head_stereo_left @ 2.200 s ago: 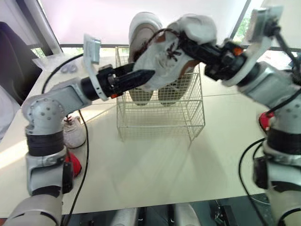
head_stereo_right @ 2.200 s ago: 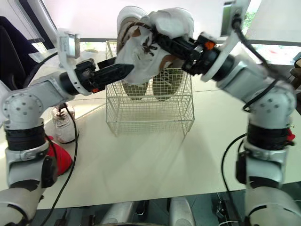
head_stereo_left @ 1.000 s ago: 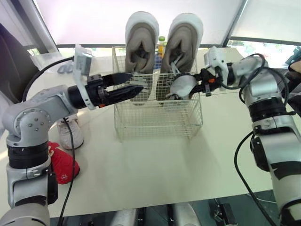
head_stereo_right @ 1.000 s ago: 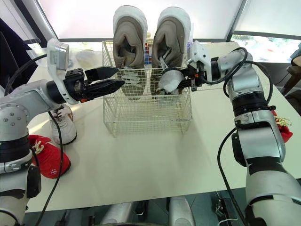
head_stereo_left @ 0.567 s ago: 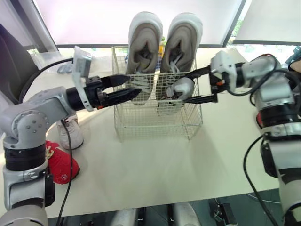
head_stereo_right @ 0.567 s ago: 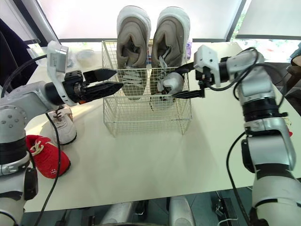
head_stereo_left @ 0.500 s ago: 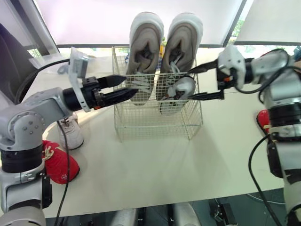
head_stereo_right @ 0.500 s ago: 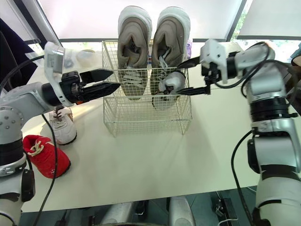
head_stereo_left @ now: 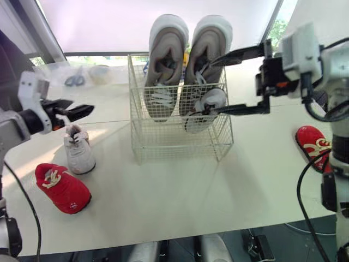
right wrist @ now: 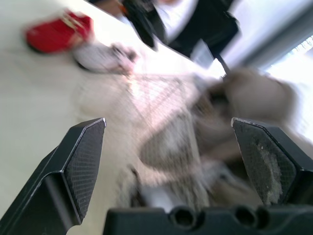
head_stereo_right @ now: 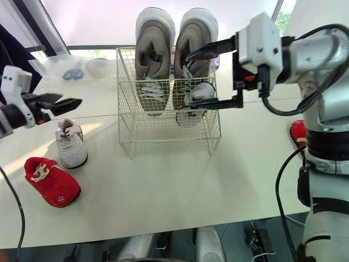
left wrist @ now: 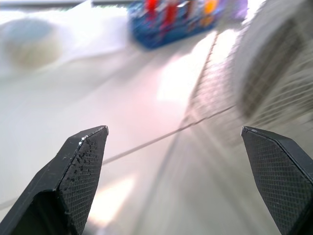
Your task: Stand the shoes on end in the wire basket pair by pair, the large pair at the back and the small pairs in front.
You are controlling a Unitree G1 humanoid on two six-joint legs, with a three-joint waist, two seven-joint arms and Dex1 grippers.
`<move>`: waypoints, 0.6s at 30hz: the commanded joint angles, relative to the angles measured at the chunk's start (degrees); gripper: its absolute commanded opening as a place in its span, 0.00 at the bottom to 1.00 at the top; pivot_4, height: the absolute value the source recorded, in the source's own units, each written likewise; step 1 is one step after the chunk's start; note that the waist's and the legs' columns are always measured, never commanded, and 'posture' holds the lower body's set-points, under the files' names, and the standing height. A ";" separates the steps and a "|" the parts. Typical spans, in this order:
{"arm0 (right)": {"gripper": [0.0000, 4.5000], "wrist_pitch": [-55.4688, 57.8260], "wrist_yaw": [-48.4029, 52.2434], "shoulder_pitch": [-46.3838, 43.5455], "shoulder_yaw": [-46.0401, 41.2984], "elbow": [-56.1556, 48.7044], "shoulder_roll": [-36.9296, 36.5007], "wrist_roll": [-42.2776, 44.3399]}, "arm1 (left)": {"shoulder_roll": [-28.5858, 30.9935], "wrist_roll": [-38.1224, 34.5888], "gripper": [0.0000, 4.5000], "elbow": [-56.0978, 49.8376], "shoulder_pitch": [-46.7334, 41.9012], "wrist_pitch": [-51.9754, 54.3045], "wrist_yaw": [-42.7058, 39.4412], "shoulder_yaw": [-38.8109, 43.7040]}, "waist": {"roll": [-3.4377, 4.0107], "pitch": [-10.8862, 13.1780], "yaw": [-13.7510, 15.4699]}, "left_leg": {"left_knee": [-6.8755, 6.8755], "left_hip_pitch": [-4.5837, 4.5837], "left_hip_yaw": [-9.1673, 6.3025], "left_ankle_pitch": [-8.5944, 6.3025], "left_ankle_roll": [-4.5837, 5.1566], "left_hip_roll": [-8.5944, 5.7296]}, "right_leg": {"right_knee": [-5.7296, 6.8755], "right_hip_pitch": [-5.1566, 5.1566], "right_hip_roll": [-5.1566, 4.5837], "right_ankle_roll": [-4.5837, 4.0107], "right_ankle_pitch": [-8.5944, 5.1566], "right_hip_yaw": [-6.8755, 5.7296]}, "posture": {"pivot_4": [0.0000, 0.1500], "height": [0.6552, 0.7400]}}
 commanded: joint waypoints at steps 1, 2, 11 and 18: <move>0.99 0.15 -1.75 0.04 -0.11 -2.04 0.83 1.05 | 1.10 6.71 1.00 12.03 -3.74 -3.11 0.35 -2.23 | -0.03 -0.01 0.44 | 0.03 0.00 -0.01 -0.01 0.01 0.00 | -0.01 -0.01 0.00 0.00 0.00 -0.02 | 1.00 1.00; 0.99 0.18 -1.86 0.17 0.07 -2.18 1.04 1.20 | 0.77 8.16 1.00 14.88 -4.86 -3.51 0.51 -3.06 | -0.06 -0.03 0.66 | 0.05 0.00 -0.01 -0.01 0.01 0.00 | -0.02 -0.01 0.00 -0.01 0.01 -0.03 | 1.00 1.00; 0.99 2.01 -3.37 1.21 -0.11 -4.70 0.52 2.56 | -3.41 16.26 1.00 27.50 -10.03 -5.45 -1.67 -8.67 | -0.13 -0.07 1.29 | 0.08 -0.01 0.01 -0.02 0.03 0.00 | -0.03 0.01 -0.02 -0.02 0.05 -0.03 | 1.00 1.00; 0.99 4.08 -5.47 2.90 -1.04 -7.57 -0.88 3.83 | -7.02 22.05 1.00 38.09 -12.44 -10.59 -0.37 -9.60 | -0.14 -0.08 1.19 | 0.06 -0.02 0.01 -0.02 0.03 0.01 | 0.01 0.02 -0.01 -0.02 0.05 -0.03 | 1.00 1.00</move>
